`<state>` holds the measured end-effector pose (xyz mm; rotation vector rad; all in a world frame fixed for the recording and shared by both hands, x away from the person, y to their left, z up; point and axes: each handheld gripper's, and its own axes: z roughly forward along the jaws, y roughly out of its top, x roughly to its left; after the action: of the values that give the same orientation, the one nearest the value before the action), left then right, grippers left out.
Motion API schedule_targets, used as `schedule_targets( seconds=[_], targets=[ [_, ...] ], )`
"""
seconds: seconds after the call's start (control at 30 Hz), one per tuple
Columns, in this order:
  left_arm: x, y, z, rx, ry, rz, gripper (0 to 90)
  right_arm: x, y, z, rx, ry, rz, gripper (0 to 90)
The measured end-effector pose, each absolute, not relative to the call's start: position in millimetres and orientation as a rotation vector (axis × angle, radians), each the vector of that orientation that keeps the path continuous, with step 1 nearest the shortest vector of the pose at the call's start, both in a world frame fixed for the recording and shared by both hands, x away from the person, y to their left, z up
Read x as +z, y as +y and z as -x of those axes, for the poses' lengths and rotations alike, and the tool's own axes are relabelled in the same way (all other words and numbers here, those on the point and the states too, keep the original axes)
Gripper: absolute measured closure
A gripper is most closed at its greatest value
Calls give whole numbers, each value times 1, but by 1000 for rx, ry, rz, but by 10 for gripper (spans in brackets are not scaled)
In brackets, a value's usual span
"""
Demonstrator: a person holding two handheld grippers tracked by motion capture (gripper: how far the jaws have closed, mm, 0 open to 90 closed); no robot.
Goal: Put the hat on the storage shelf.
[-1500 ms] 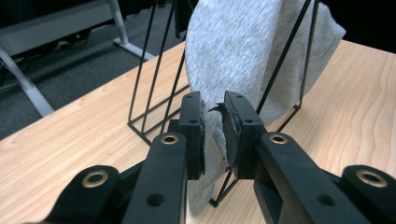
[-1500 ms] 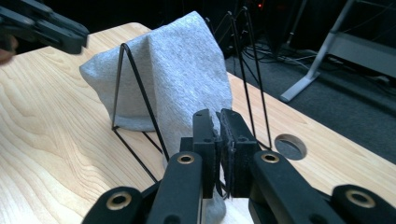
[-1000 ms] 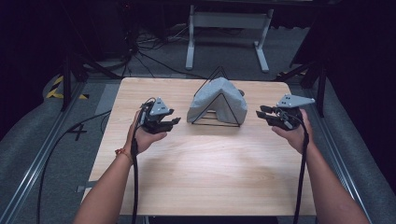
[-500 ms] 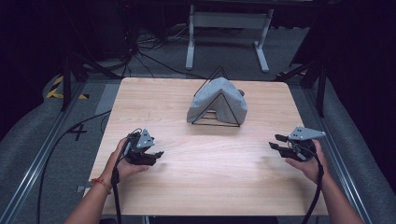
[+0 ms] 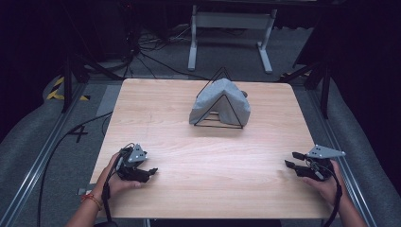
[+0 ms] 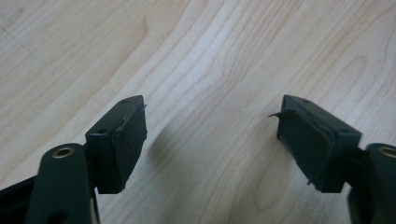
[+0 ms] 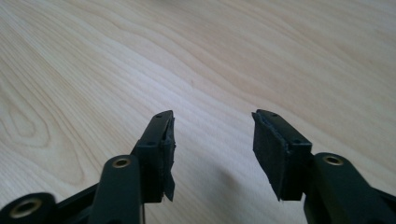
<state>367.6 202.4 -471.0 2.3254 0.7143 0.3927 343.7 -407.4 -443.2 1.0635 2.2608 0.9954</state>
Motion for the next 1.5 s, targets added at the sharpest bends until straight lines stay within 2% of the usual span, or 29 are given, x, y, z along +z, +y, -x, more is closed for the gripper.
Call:
schedule_targets(
  seconds=[0.27,0.7,1.5],
  targets=[
    [-480,216,-358,312,765,-2245,194,-457,-420,-331,1001,2234,-1154,412],
    [-481,226,-346,326,821,-2219,175,-467,-425,-322,968,2189,-1250,261],
    [-482,229,-347,324,831,-2200,178,-467,-425,-323,962,2184,-1258,242]
  ],
)
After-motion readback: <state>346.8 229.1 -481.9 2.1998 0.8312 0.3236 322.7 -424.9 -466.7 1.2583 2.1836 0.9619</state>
